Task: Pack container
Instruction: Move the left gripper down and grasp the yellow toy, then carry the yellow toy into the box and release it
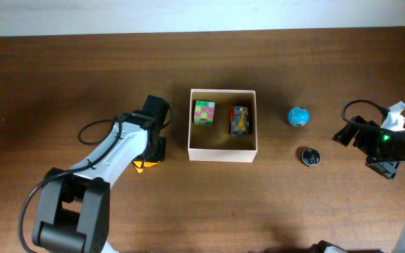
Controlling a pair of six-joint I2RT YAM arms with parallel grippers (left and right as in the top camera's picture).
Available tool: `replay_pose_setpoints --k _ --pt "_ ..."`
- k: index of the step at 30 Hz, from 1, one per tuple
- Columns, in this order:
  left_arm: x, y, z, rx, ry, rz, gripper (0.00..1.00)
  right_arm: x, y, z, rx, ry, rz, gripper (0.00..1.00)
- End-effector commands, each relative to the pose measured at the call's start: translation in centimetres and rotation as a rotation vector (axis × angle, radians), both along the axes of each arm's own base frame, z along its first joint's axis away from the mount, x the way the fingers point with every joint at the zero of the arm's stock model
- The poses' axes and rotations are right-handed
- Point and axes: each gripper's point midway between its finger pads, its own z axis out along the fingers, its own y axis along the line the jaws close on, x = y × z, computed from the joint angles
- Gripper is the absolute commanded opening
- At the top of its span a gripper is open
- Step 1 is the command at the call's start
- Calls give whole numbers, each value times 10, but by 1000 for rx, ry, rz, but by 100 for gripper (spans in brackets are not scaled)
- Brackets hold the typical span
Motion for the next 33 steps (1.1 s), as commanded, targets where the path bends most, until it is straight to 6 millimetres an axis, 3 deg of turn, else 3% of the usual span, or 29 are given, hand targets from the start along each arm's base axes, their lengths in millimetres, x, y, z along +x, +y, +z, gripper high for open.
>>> replay_pose_setpoints --k 1,6,11,14,16,20,23,29,33 --pt "6 -6 22 -31 -16 -2 20 1 -4 2 -14 -5 -5 99" --pt "21 -14 95 -86 -134 -8 2 1 -4 2 -13 -5 -5 99" --pt "25 -46 171 -222 -275 -71 2 1 -4 2 -13 -5 -5 99" --pt "23 -75 203 -324 -349 -114 2 1 -4 2 -13 -5 -5 99" --pt "23 -93 211 -361 -388 -122 2 1 -4 2 -13 -5 -5 99" --pt "25 -130 208 -411 -402 -153 2 1 -4 3 -14 -5 -5 99" --pt "30 -163 191 -429 -390 -200 2 1 -4 2 -13 -5 -5 98" --pt "35 -219 135 -440 -310 -229 2 1 -4 2 -13 -5 -5 99" --pt "31 -231 92 -407 -226 -191 2 1 -4 2 -13 -5 -5 99"
